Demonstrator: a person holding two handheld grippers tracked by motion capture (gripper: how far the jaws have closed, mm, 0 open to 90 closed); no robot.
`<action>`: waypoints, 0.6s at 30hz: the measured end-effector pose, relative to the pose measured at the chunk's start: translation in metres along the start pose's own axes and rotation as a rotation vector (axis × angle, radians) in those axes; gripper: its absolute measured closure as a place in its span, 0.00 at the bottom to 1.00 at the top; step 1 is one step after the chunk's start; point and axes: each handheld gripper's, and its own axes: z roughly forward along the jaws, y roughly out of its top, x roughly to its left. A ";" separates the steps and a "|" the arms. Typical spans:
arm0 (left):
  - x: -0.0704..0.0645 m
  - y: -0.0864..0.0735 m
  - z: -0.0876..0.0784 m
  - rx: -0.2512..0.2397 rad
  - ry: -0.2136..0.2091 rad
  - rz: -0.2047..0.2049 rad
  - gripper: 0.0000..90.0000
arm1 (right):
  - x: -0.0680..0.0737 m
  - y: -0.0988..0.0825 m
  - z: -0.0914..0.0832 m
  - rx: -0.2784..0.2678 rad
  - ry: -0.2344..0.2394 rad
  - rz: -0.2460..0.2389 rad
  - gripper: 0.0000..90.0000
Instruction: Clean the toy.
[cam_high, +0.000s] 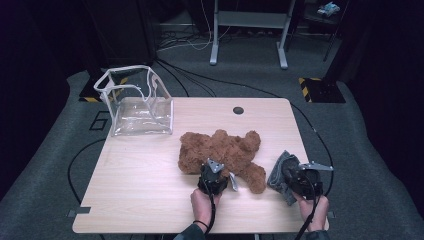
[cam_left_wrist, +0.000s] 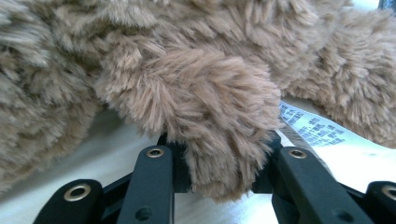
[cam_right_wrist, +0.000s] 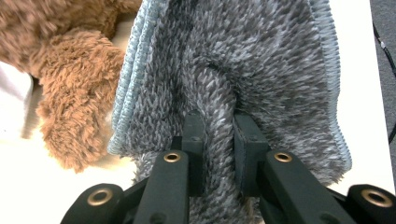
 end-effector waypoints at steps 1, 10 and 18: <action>0.001 0.003 -0.001 -0.003 0.004 0.008 0.77 | 0.000 0.000 0.000 0.000 0.000 0.001 0.86; 0.018 0.030 -0.009 -0.038 -0.009 0.096 0.78 | -0.002 0.001 -0.001 -0.006 -0.002 0.003 0.86; 0.028 0.050 -0.012 -0.056 -0.034 0.171 0.80 | 0.000 0.003 -0.001 -0.004 -0.006 0.001 0.86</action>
